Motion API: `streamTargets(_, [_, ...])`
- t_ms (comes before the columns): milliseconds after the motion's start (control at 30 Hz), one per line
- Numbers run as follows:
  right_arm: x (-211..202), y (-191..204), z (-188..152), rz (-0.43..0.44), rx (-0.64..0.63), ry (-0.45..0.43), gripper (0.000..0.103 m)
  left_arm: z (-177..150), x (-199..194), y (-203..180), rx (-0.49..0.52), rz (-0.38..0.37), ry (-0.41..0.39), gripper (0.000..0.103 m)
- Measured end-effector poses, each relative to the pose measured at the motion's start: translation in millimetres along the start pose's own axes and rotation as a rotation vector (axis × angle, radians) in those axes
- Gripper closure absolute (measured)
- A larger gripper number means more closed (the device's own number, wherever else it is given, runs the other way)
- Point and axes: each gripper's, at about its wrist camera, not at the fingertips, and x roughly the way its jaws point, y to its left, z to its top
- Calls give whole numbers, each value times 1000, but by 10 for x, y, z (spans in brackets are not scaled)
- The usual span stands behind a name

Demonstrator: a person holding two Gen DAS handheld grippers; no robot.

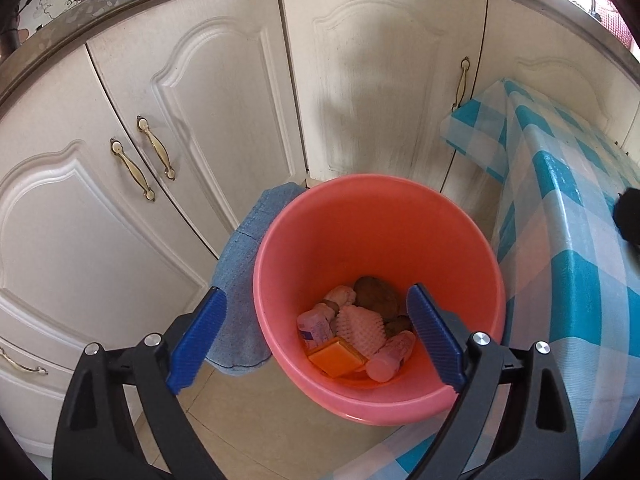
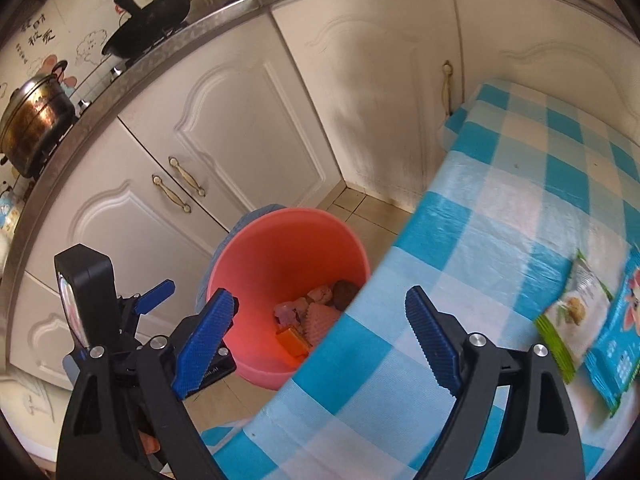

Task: Collect trash
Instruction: 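Move both open tools back over the table toward the snack packets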

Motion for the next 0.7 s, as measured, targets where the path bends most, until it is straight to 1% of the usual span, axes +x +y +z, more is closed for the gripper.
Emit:
streamTargets(200, [-258,-171,-115,-34,12,-40,15,4,-71,54,-35,-29,-7,11])
streamTargets(433, [-586,-417,-309,-46,55,-83,15,11,-228,74,-61,-61,-16,11])
streamTargets(633, [-862,-562,-533,-97,57,-119,15,18,-435,13,-79,-134,-36,11])
streamTargets(700, [-932,-616,-617,-114,56,-124,11,22,-509,-33,-76,-165,-43,11])
